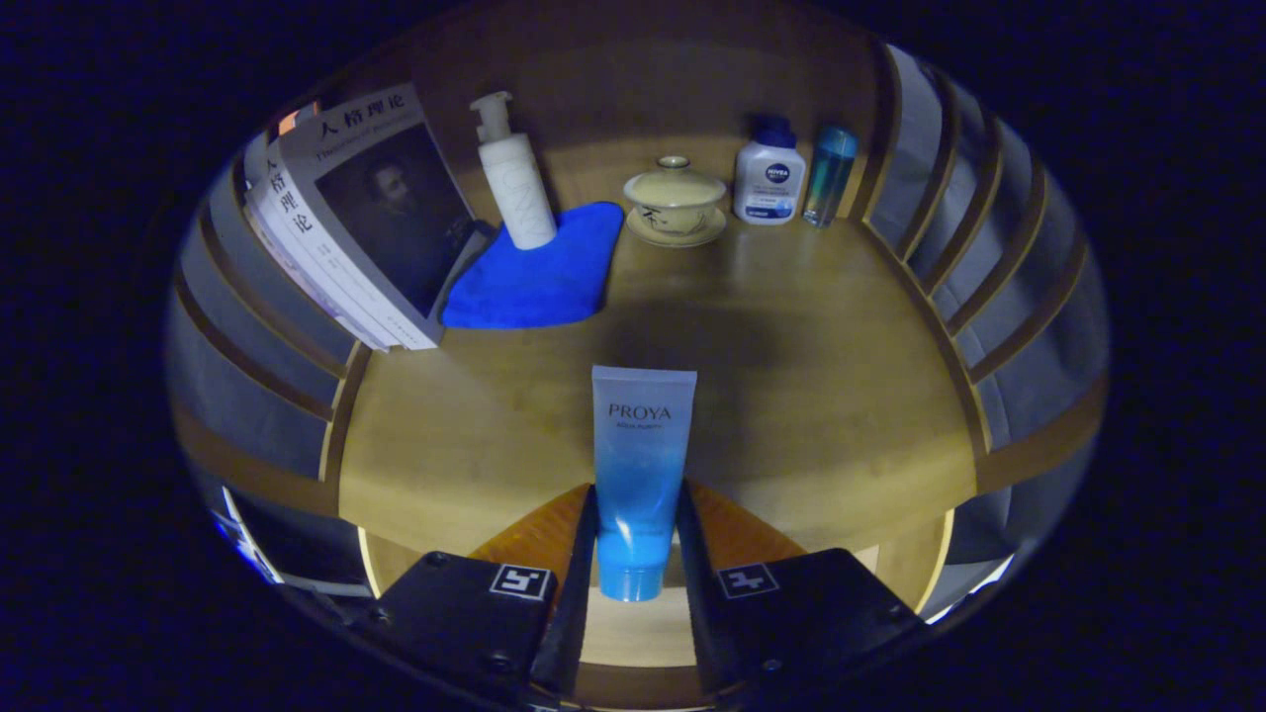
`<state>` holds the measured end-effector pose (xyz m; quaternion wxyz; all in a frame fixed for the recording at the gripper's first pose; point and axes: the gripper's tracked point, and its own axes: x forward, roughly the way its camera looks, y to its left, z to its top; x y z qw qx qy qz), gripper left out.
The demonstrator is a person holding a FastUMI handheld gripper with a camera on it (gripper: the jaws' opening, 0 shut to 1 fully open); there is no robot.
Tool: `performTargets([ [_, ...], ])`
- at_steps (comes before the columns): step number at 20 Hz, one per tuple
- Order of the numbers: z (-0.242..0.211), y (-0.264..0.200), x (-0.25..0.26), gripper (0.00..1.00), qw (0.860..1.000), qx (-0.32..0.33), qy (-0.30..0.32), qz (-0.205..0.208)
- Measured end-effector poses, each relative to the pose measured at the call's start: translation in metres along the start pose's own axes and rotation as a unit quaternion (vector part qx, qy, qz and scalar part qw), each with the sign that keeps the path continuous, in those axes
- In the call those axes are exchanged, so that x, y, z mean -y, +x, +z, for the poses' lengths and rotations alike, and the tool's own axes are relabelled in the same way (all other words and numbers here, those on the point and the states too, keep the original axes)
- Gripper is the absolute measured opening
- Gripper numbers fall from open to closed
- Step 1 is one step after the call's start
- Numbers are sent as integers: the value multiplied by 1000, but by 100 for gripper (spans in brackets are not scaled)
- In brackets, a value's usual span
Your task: Pull open the drawer, take out the items inside it, and place them on the countertop above the cabinet.
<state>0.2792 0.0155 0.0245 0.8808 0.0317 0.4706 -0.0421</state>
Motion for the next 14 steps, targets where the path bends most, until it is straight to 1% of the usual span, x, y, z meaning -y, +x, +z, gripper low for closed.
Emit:
performTargets([
  [4, 1, 9, 6, 48, 1000, -2, 5, -4],
  [9, 0, 6, 8, 58, 1000, -1, 9, -2],
  [10, 1, 4, 9, 63, 1000, 4, 13, -6],
  [13, 4, -7, 11, 62, 999, 26, 15, -19],
  [14, 4, -12, 7, 62, 999, 34, 13, -13],
])
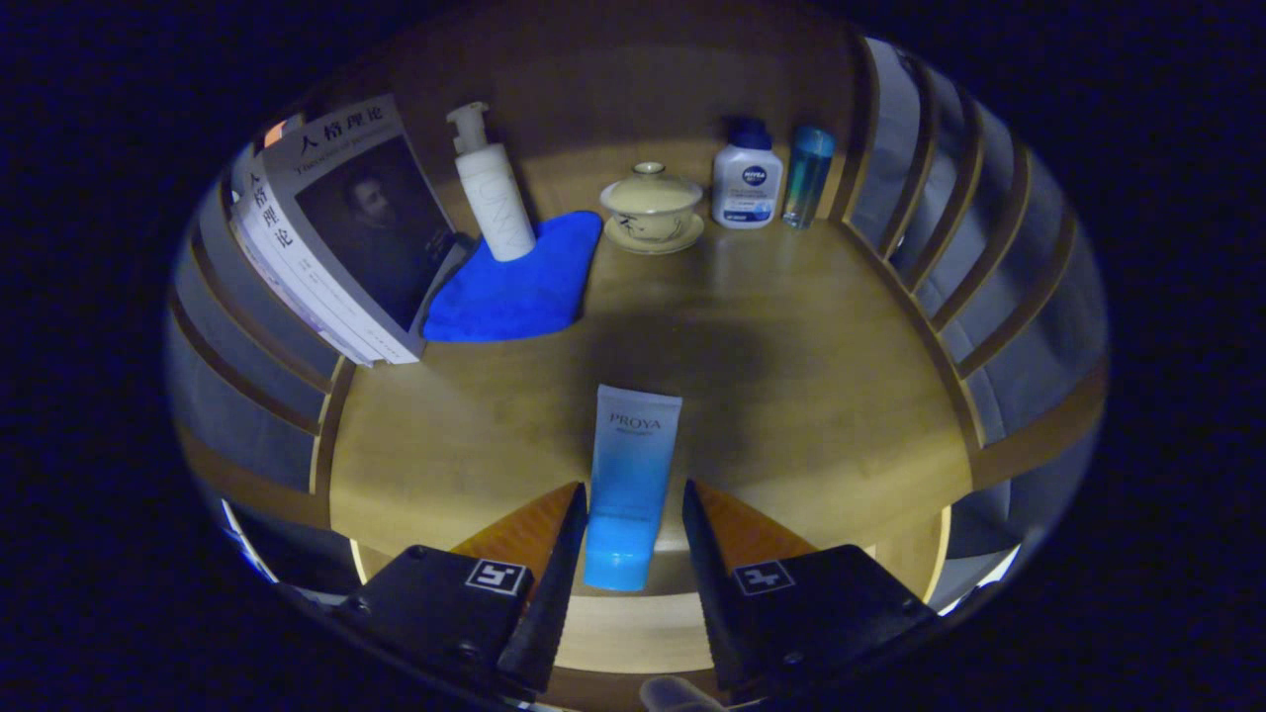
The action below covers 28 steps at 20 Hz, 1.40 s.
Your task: Pull open the drawer, take out the items inside it, and place them on the countertop above the cabinet.
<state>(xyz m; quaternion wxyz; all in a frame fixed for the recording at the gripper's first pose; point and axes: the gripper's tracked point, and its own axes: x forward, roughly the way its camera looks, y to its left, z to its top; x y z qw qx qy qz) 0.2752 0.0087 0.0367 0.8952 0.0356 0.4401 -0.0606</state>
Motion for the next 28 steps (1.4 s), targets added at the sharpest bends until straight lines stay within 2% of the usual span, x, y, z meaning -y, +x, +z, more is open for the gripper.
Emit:
performTargets([
  [8, -40, -63, -24, 62, 997, 58, -27, 44],
  [11, -59, -85, -17, 62, 994, 99, -25, 32],
  [13, -78, -94, -16, 62, 991, 122, -46, 30],
  [16, -98, -113, -13, 62, 979, 191, -71, 15],
  [21, -156, -160, -18, 62, 948, 303, -92, 34],
  [23, -182, -172, -17, 89, 937, 334, -90, 42],
  [24, -191, -184, -17, 100, 930, 354, -88, 47],
  [28, -230, -202, -12, 100, 907, 408, -94, 49],
])
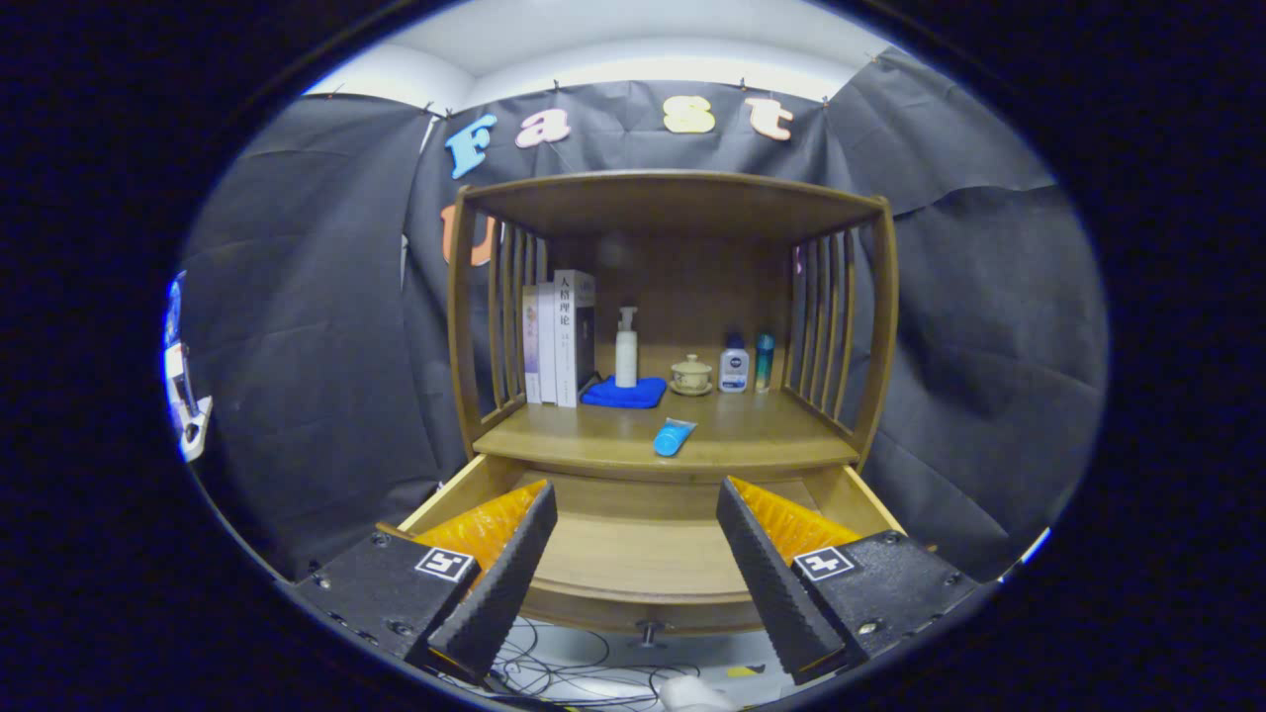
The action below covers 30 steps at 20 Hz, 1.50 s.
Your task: Pull open the drawer, take out the items inside it, and place them on the countertop above the cabinet.
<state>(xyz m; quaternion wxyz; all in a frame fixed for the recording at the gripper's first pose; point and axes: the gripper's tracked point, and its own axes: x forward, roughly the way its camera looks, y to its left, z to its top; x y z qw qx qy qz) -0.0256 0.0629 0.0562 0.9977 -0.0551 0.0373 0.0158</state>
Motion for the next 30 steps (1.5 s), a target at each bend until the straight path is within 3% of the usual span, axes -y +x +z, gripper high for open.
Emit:
performTargets([
  [4, -23, -21, -1, 100, 999, 43, -16, -10],
  [10, -51, -27, 20, 100, 997, 61, 31, -28],
  [15, -84, -16, 36, 100, 997, 60, 15, -55],
  [24, -145, 26, 42, 100, 998, 9, 35, -60],
  [30, -149, 44, 36, 100, 997, 15, 37, -58],
])
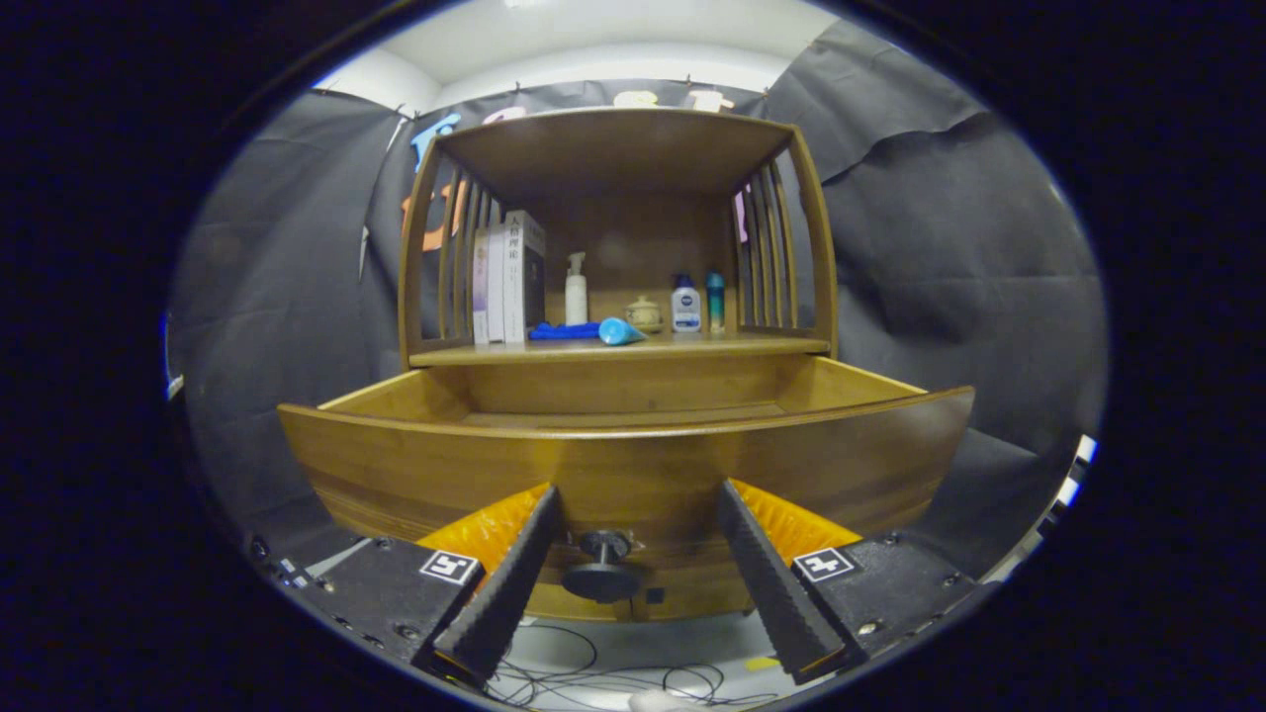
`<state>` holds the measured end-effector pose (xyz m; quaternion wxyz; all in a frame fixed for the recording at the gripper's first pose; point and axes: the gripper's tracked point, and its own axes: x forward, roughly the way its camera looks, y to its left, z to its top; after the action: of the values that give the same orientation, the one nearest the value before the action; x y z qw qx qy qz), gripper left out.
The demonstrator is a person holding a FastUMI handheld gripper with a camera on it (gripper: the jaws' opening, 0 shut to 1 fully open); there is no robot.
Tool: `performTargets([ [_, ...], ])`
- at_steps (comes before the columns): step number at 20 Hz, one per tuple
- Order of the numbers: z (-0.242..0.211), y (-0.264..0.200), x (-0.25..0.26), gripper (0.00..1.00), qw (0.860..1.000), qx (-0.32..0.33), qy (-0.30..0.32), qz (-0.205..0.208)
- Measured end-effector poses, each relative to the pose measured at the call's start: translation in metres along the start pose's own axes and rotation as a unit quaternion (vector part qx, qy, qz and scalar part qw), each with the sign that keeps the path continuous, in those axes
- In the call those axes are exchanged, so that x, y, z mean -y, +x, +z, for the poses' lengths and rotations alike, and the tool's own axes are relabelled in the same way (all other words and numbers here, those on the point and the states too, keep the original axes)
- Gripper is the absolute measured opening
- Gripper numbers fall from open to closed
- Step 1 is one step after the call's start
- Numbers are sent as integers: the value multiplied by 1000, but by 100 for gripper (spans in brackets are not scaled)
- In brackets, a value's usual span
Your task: Pull open the drawer, take out the items inside it, and place them on the countertop above the cabinet.
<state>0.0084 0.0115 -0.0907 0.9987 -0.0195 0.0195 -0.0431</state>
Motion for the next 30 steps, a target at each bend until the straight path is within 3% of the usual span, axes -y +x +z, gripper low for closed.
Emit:
performTargets([
  [11, 6, 31, 1, 99, 999, 6, 25, 24],
  [20, 14, 68, -5, 99, 999, 31, 14, 14],
  [30, 19, 79, -8, 99, 1000, 28, 12, 5],
])
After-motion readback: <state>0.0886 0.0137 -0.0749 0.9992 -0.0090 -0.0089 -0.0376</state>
